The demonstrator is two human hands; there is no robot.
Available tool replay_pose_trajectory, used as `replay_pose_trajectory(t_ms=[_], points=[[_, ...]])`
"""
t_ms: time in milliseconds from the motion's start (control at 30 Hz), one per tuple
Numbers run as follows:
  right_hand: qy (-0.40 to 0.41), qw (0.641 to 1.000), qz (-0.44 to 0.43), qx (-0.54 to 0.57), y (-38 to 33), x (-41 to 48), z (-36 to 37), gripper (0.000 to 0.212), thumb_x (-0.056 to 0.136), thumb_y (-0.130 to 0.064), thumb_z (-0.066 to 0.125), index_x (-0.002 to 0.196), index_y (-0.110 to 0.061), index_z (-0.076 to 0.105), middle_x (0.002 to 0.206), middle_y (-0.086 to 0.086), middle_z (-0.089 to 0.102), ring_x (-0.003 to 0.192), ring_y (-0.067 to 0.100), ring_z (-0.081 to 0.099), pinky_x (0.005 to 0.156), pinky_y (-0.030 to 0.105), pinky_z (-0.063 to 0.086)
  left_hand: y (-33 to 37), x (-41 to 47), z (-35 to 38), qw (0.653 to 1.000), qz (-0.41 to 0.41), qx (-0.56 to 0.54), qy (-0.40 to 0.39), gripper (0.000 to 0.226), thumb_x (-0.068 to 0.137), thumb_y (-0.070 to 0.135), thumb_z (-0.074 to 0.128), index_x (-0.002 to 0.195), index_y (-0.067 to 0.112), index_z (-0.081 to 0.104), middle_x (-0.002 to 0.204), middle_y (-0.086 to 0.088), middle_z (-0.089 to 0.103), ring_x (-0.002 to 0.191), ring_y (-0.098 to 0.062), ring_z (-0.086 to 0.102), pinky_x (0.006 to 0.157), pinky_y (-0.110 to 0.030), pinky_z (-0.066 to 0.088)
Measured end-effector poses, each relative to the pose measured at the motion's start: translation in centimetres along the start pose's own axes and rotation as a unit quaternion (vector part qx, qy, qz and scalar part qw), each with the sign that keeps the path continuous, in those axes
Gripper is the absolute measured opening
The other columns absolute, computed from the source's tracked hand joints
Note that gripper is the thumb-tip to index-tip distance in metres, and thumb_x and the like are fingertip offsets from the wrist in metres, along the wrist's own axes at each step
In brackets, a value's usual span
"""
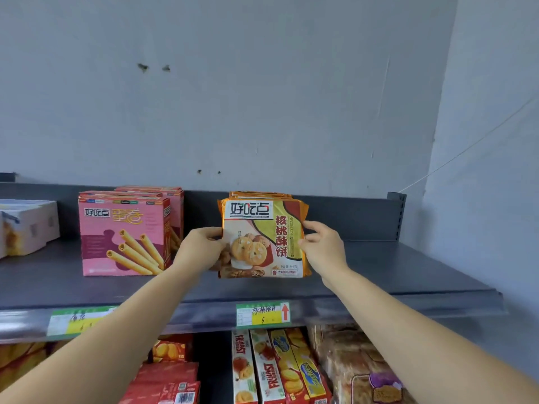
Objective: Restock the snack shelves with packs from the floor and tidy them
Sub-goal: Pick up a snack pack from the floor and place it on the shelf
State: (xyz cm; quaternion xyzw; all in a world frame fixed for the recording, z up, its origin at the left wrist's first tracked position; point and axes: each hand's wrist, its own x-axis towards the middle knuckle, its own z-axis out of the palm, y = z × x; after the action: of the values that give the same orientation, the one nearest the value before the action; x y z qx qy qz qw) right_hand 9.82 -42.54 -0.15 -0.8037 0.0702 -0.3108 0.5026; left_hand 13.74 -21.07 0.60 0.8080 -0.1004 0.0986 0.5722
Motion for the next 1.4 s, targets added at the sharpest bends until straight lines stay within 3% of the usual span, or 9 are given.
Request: replay_pose_trajectory(t_ms=[167, 400, 633, 800, 1000, 1067, 1267, 1400], points=[[0.004, 0.999, 0.021, -0.028, 1.9, 3.6, 3.3, 0.036, 0.089, -0.008, 0.058, 0.122, -0.022, 0.058, 0.098, -0.006, 0.068, 0.091, 0.013, 0.068, 0.077, 0.044, 0.059, -2.3, 4.3, 0.6, 1.000, -0.021, -0.002, -0.023, 0.016, 0.091, 0.011, 0.058, 0.097, 0.023, 0.066, 0.084, -0.002, 0.070, 0.085, -0.030, 0.070, 0.077, -0.049, 0.059], [0.027, 0.997, 0.046, -0.046, 3.4, 6.5, 6.5, 0.034, 0.088, -0.003, 0.058, 0.112, -0.027, 0.058, 0.098, -0.005, 0.068, 0.092, 0.015, 0.067, 0.078, 0.045, 0.059, -4.0, 8.6, 1.0, 0.999, -0.012, -0.002, -0.053, 0.021, 0.090, 0.017, 0.060, 0.110, 0.023, 0.060, 0.094, 0.004, 0.067, 0.087, -0.018, 0.067, 0.080, -0.043, 0.059], [0.042, 0.995, 0.053, -0.072, 3.4, 7.2, 7.6, 0.038, 0.090, -0.004, 0.057, 0.123, -0.023, 0.055, 0.104, -0.002, 0.068, 0.096, 0.016, 0.067, 0.079, 0.042, 0.059, -5.1, 10.5, 1.6, 0.997, -0.004, -0.002, -0.083, 0.029, 0.088, 0.017, 0.062, 0.117, 0.021, 0.056, 0.101, 0.001, 0.068, 0.092, -0.020, 0.066, 0.085, -0.043, 0.058], [0.024, 0.995, 0.062, -0.067, 2.8, 6.5, 7.6, 0.043, 0.092, -0.005, 0.056, 0.131, -0.021, 0.049, 0.102, -0.004, 0.065, 0.095, 0.014, 0.064, 0.079, 0.033, 0.056, -5.4, 10.8, 1.7, 0.995, 0.004, 0.002, -0.095, 0.030, 0.089, 0.017, 0.063, 0.115, 0.025, 0.053, 0.107, 0.004, 0.066, 0.097, -0.019, 0.065, 0.086, -0.043, 0.057], [0.000, 0.992, 0.070, -0.106, 1.5, 4.3, 6.2, 0.048, 0.092, -0.010, 0.058, 0.136, -0.019, 0.043, 0.113, -0.001, 0.058, 0.098, 0.015, 0.056, 0.085, 0.034, 0.051, -4.6, 9.1, 1.2, 0.988, 0.042, 0.112, -0.097, 0.039, 0.088, 0.026, 0.064, 0.125, 0.017, 0.053, 0.121, 0.001, 0.062, 0.108, -0.019, 0.059, 0.088, -0.032, 0.050], [-0.011, 0.989, 0.064, -0.136, 0.9, 3.3, 5.3, 0.047, 0.093, -0.013, 0.058, 0.138, -0.019, 0.043, 0.126, 0.003, 0.057, 0.107, 0.018, 0.054, 0.087, 0.032, 0.048, -4.3, 8.3, 0.9, 0.981, 0.054, 0.159, -0.092, 0.040, 0.088, 0.026, 0.063, 0.125, 0.014, 0.052, 0.121, -0.002, 0.061, 0.104, -0.019, 0.058, 0.083, -0.030, 0.047], [-0.035, 0.970, 0.038, -0.236, 0.3, -0.9, 1.5, 0.045, 0.093, -0.024, 0.060, 0.136, -0.021, 0.049, 0.138, 0.002, 0.053, 0.125, 0.020, 0.051, 0.100, 0.035, 0.046, -2.0, 3.8, 1.0, 0.966, 0.105, 0.224, -0.076, 0.037, 0.091, 0.018, 0.057, 0.126, 0.008, 0.053, 0.122, -0.011, 0.061, 0.105, -0.026, 0.058, 0.086, -0.036, 0.049], [-0.040, 0.957, 0.031, -0.287, 0.5, -4.7, -1.2, 0.041, 0.093, -0.021, 0.057, 0.134, -0.024, 0.051, 0.138, -0.001, 0.054, 0.121, 0.019, 0.053, 0.095, 0.031, 0.044, -0.5, -1.2, 2.0, 0.951, 0.134, 0.262, -0.091, 0.037, 0.093, 0.024, 0.053, 0.128, 0.013, 0.055, 0.125, -0.009, 0.062, 0.108, -0.030, 0.058, 0.090, -0.038, 0.051]])
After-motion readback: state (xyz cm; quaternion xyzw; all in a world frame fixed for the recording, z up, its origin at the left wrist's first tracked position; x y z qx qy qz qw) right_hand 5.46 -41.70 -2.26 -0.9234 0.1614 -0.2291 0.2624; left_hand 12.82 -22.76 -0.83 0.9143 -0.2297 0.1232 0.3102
